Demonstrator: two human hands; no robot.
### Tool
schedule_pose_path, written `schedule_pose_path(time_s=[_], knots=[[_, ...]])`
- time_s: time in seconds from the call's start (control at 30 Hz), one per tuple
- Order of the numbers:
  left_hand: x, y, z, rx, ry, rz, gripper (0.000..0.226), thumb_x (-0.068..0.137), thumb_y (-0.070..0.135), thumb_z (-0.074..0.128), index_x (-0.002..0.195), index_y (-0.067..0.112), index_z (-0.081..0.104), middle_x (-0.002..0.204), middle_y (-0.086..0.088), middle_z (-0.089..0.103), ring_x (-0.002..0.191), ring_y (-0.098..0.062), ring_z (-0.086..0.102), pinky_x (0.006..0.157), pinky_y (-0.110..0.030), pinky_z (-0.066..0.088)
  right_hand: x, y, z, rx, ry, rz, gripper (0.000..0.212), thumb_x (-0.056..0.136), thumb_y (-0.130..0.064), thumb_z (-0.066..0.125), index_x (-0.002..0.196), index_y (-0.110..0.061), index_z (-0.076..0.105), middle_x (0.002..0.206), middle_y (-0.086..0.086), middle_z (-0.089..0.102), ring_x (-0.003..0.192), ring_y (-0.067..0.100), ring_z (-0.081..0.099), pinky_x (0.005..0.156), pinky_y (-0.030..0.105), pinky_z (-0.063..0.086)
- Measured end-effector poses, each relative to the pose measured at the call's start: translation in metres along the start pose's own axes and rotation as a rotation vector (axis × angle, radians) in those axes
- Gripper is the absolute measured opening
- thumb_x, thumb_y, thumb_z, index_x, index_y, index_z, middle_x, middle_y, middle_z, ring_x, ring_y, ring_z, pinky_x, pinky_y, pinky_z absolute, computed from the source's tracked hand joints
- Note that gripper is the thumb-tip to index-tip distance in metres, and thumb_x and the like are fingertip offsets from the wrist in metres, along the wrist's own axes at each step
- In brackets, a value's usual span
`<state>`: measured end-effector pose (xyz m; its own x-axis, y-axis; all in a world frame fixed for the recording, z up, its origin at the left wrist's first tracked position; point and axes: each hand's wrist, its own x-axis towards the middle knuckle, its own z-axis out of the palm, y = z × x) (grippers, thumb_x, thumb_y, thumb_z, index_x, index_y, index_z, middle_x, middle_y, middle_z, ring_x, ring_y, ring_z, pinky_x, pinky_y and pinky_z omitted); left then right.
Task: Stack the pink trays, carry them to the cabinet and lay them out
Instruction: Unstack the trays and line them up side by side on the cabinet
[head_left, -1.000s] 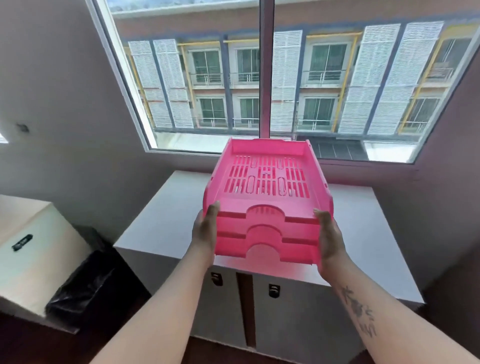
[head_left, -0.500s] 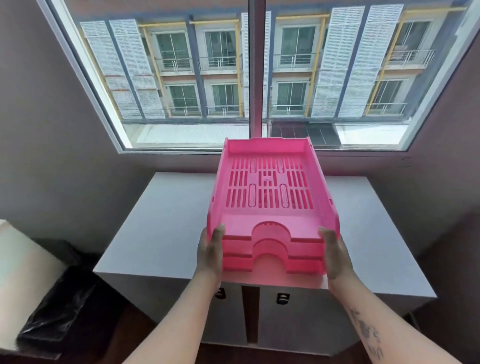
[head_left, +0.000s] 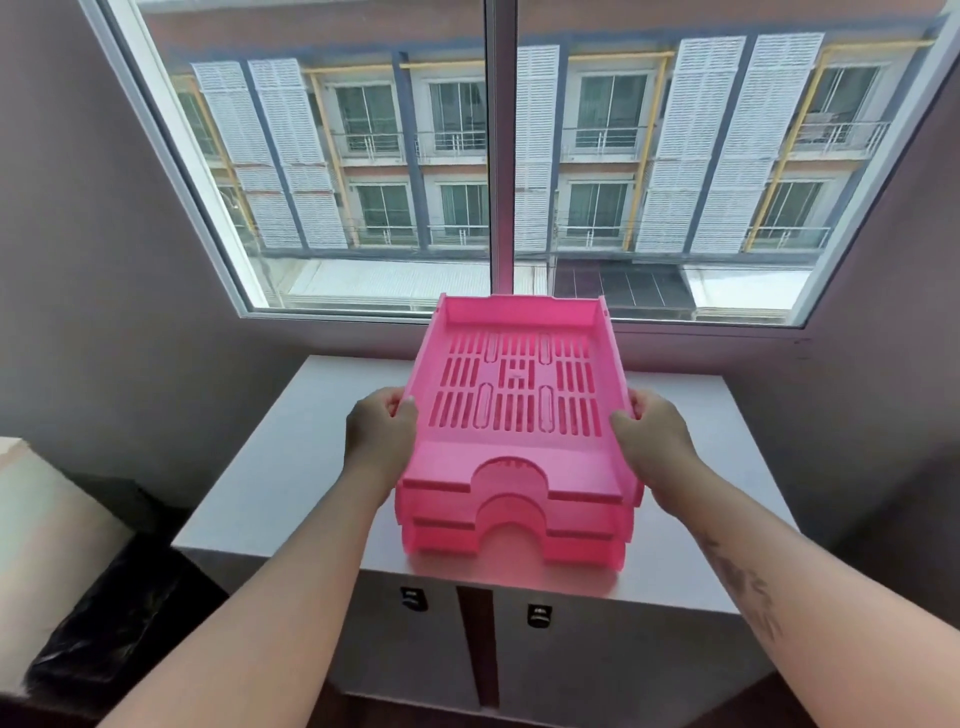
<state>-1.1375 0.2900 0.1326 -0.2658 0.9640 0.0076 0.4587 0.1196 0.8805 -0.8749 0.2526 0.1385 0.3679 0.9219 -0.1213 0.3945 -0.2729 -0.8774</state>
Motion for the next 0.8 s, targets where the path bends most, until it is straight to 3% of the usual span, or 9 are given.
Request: schedule_pose_path(time_s=[0.07,0.13,0.3,0.4,0.5,0.57,0.7,0.8], knots=[[-0.001,0.003,-0.001,-0.003,0.039,0.024,0.027,0.097,0.017,0.049,0.089,0.007,0.072,0.087,-0.015,0.074,0.078,-0.033,0.068,0.064,-0.04,0.057,-0.002,-0.004,0.0,-0.007,0.071,-0.039,0.03,0.091,-0.008,0.043,0.107,-0.011,0.069,0.098,0.01,0.073,0.089,0.031,0.069,0.08,0.047,0.059],[0.003,0.004,-0.006,-0.006,0.073,0.046,0.027,0.096,0.017,0.05,0.09,0.006,0.073,0.085,-0.016,0.074,0.073,-0.033,0.066,0.062,-0.042,0.057,-0.002,-0.012,0.001,-0.016,0.104,-0.092,0.029,0.092,-0.008,0.043,0.106,-0.01,0.069,0.096,0.011,0.073,0.089,0.032,0.068,0.078,0.046,0.058],[0.016,-0.008,-0.042,-0.006,0.181,0.052,0.023,0.095,0.019,0.052,0.099,0.012,0.073,0.088,-0.013,0.074,0.075,-0.036,0.069,0.061,-0.051,0.058,0.002,-0.041,0.033,-0.027,0.051,-0.197,0.024,0.093,-0.007,0.045,0.104,-0.008,0.066,0.089,0.011,0.071,0.066,0.019,0.056,0.054,0.028,0.045],[0.029,-0.027,-0.08,0.014,0.247,0.036,0.023,0.094,0.02,0.052,0.1,0.017,0.074,0.089,-0.009,0.074,0.075,-0.034,0.07,0.06,-0.051,0.059,0.004,-0.06,0.076,-0.012,0.011,-0.233,0.023,0.092,-0.007,0.046,0.105,-0.003,0.065,0.094,0.024,0.069,0.066,0.021,0.05,0.054,0.032,0.041],[0.045,-0.052,-0.127,-0.006,0.326,0.003,0.027,0.095,0.018,0.052,0.111,0.011,0.073,0.094,-0.007,0.074,0.086,-0.032,0.071,0.066,-0.039,0.056,0.002,-0.086,0.131,0.034,-0.063,-0.278,0.024,0.094,-0.006,0.047,0.112,-0.004,0.064,0.097,0.027,0.068,0.067,0.02,0.049,0.055,0.04,0.047],[0.057,-0.069,-0.158,-0.021,0.362,-0.025,0.026,0.094,0.018,0.053,0.108,0.013,0.074,0.091,-0.005,0.073,0.086,-0.03,0.07,0.068,-0.037,0.056,0.0,-0.103,0.169,0.046,-0.107,-0.297,0.028,0.096,-0.007,0.047,0.119,-0.003,0.061,0.097,0.027,0.067,0.065,0.021,0.049,0.054,0.037,0.047],[0.082,-0.108,-0.197,-0.05,0.363,-0.086,0.022,0.092,0.02,0.054,0.101,0.017,0.073,0.09,-0.007,0.076,0.09,-0.032,0.072,0.078,-0.051,0.061,-0.003,-0.116,0.23,-0.014,-0.121,-0.289,0.03,0.095,-0.005,0.044,0.121,-0.003,0.06,0.078,0.012,0.062,0.054,0.015,0.044,0.045,0.025,0.036],[0.098,-0.141,-0.207,-0.073,0.343,-0.124,0.02,0.091,0.021,0.053,0.096,0.02,0.072,0.091,-0.008,0.077,0.09,-0.033,0.072,0.079,-0.052,0.061,-0.006,-0.112,0.267,-0.069,-0.114,-0.237,0.027,0.094,-0.004,0.044,0.116,-0.006,0.059,0.075,0.004,0.059,0.059,0.022,0.054,0.049,0.036,0.05]])
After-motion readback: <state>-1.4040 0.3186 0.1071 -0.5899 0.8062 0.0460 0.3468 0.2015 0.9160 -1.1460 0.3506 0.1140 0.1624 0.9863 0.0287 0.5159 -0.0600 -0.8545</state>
